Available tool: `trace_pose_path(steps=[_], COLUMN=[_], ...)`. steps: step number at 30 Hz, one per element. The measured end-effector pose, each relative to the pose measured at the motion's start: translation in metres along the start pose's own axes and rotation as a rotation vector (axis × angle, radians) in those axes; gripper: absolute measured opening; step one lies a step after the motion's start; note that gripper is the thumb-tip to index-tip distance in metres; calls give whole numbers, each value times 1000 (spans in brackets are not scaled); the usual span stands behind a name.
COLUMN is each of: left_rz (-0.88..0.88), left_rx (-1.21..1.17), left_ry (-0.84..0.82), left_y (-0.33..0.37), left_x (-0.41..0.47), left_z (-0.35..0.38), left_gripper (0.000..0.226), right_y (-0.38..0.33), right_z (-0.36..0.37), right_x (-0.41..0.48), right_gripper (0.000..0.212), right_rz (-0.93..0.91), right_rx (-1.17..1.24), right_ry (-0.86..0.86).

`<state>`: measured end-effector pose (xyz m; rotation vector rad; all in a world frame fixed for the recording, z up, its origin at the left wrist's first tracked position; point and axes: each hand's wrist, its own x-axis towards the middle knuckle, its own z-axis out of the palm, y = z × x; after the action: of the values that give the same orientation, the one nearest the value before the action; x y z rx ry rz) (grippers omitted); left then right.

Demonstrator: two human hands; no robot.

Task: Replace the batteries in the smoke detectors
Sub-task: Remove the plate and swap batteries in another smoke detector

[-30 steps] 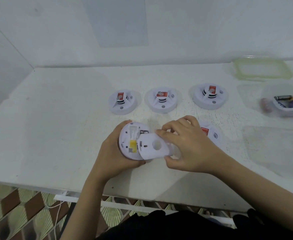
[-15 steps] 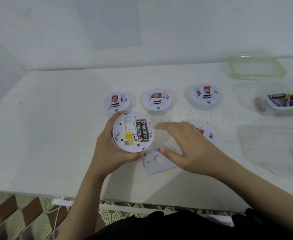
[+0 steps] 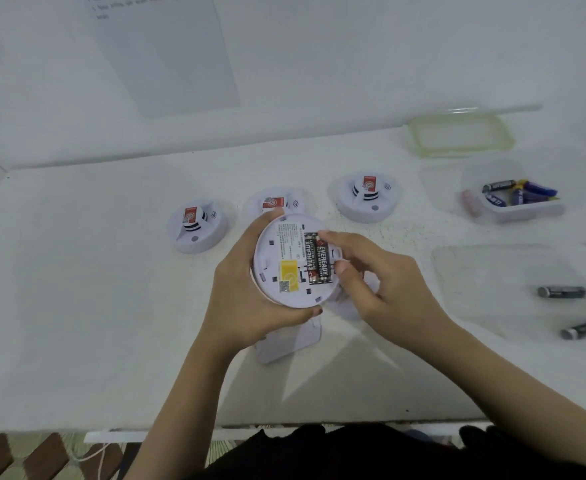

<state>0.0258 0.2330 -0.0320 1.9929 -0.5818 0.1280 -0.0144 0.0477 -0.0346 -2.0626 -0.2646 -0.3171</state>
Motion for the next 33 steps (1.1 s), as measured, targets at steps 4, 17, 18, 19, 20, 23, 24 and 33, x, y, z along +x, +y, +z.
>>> trace_pose_path(steps=[4, 17, 18, 19, 20, 23, 24, 33], left_rz=[26, 127, 132, 130, 125, 148, 158, 186], left_rx=[18, 119, 115, 108, 101, 102, 109, 40], left_ry=[-47, -53, -58, -65, -73, -97, -108, -102], left_y=[5, 43, 45, 47, 48, 52, 52, 62], left_x=[8, 35, 38, 40, 42, 49, 51, 69], left_z=[14, 68, 72, 76, 80, 93, 97, 132], left_gripper=[100, 101, 100, 100, 100, 102, 103, 102], right_y=[2, 11, 12, 13, 14, 19, 21, 41], right_z=[-16, -78, -83, -89, -94, -109, -113, -141], right_x=[-2, -1, -1, -1, -2, -3, -4, -21], right_gripper=[30, 16, 16, 15, 15, 17, 18, 30], right_rz=[48, 107, 112, 119, 128, 145, 148, 81], right_rx=[13, -117, -117, -115, -112, -109, -114, -161], right_ry=[49, 86, 78, 69, 62, 62, 62, 223])
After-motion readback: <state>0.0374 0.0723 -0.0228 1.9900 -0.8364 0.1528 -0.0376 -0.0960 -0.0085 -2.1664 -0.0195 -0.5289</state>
